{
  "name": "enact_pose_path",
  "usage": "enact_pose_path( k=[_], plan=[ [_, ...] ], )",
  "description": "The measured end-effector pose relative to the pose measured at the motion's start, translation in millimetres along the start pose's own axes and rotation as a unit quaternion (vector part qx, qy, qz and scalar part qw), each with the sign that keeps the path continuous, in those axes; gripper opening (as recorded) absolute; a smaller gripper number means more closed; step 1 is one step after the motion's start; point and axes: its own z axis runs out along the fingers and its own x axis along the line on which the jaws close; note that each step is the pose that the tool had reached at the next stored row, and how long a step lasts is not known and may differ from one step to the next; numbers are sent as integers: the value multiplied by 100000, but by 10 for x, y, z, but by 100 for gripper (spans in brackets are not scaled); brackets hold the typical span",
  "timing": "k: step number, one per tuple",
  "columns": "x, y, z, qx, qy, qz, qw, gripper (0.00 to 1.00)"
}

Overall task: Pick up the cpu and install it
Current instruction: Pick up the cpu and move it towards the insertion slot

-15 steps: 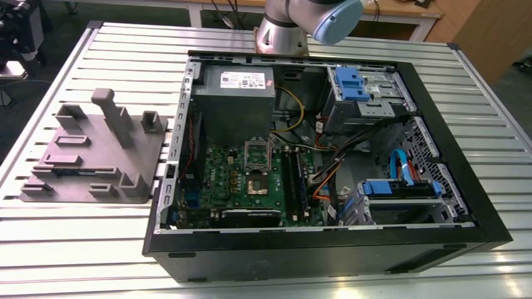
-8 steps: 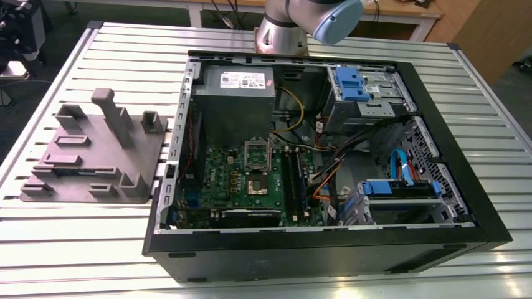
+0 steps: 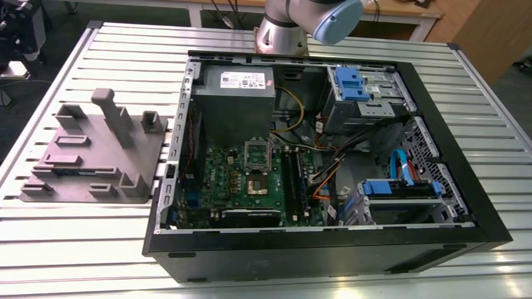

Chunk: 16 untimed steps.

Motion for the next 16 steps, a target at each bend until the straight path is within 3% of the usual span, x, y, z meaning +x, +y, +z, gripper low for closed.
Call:
enact_pose_path(
  k=[2,16],
  plan=[
    [-97,0,-3,0,3,2,100000,47],
    [-120,0,-6,2,5,1,100000,47]
  ],
)
